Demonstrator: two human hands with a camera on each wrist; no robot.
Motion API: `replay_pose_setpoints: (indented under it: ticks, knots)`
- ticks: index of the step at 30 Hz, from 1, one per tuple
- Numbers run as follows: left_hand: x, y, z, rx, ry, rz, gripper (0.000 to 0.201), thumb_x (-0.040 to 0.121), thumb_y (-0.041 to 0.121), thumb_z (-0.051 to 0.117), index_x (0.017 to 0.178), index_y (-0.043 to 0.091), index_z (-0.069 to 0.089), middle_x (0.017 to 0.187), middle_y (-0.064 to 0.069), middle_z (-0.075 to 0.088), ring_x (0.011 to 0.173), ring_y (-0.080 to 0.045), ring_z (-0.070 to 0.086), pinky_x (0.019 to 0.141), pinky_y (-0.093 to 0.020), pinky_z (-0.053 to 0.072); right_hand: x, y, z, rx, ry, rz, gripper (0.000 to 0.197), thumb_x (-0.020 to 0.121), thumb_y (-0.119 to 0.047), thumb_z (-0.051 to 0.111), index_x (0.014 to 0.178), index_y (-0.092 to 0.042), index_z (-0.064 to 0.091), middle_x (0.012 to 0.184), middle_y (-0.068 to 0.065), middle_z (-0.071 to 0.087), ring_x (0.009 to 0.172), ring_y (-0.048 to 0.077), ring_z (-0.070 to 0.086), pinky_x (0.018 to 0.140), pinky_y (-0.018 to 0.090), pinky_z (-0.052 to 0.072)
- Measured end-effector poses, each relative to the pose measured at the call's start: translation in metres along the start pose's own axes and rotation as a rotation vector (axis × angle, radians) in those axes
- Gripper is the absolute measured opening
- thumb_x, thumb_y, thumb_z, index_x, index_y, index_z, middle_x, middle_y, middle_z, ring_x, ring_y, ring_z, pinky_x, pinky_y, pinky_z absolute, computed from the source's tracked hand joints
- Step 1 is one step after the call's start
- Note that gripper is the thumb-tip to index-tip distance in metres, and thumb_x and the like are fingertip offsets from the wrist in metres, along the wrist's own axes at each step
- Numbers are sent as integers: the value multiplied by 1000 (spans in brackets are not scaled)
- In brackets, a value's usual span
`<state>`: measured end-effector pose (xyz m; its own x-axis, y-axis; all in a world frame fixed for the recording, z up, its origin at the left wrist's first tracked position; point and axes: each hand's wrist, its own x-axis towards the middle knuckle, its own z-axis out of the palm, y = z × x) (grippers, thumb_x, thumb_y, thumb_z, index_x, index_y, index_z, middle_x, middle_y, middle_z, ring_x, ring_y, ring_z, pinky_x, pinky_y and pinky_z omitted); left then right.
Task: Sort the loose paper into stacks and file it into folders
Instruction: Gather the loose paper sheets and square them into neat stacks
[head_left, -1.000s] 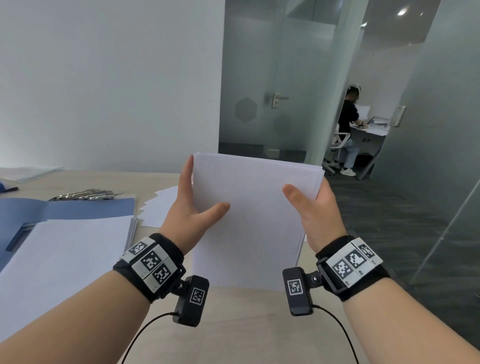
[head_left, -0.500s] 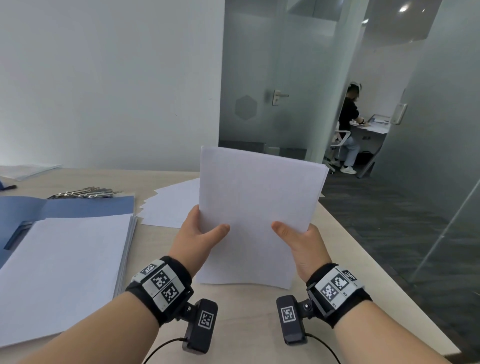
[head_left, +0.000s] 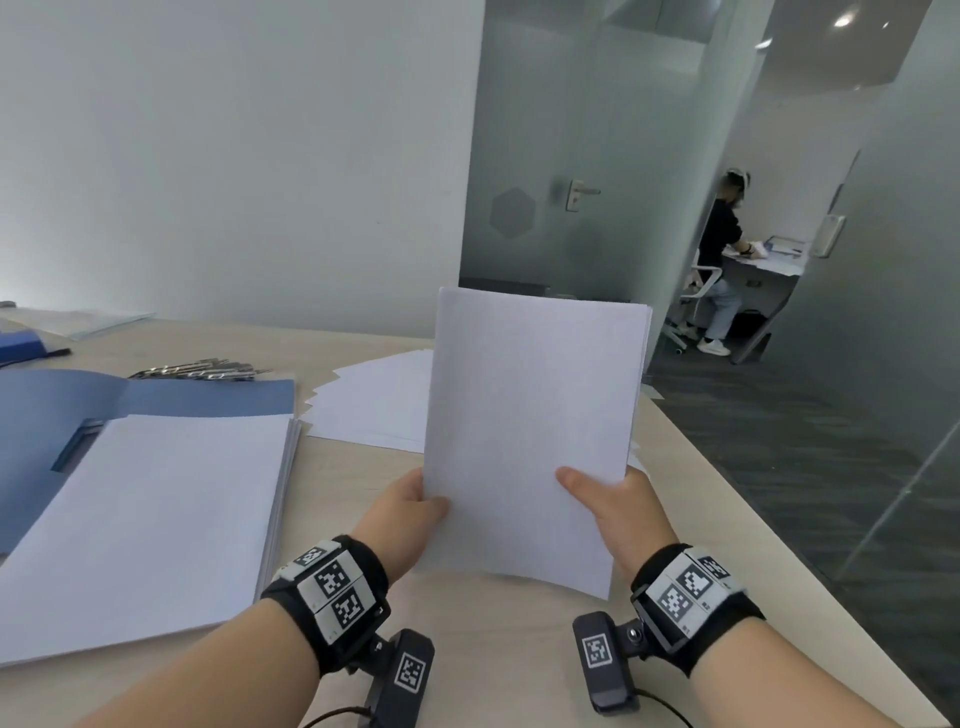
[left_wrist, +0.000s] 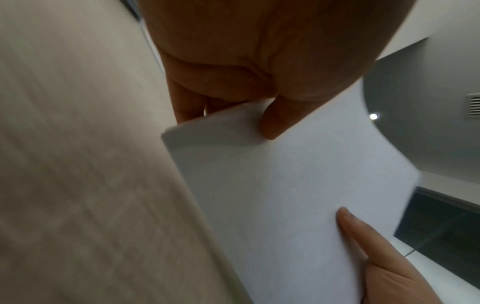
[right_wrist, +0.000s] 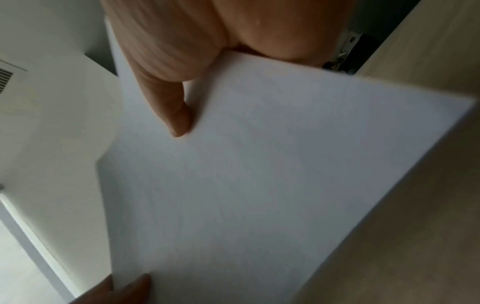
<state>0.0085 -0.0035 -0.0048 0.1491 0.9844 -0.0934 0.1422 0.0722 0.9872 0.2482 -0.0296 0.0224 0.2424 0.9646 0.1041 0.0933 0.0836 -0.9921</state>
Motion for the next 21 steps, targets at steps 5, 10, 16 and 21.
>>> replay_pose_setpoints:
  ticks: [5,10,16,21]
  knots:
    - [-16,12,-50,-50,120,9,26,86,11,56,106,22,69,99,-3,77,95,-28,72,83,-41,58,6,-17,42,54,-120,53,13,95,-14,64,104,-16,73,101,4,78,96,24,74,91,46,57]
    - [-43,7,-130,-22,292,-39,29,92,-1,54,112,17,64,105,-11,75,94,-35,72,80,-44,59,0,-17,117,67,-267,123,23,92,-3,46,102,-15,62,86,5,69,73,23,63,60,29,47]
    - [-79,-8,-219,56,502,-157,32,94,1,53,120,19,55,109,-10,68,94,-37,69,82,-49,58,-14,-8,218,-3,-382,156,26,88,-5,50,106,-16,65,91,10,71,73,24,63,61,35,50]
    - [-99,-24,-267,137,557,-276,43,87,-4,44,119,19,61,110,-13,68,101,-39,65,93,-55,54,-23,-3,275,-89,-472,141,28,90,-5,58,108,-22,70,93,7,78,65,20,63,51,23,42]
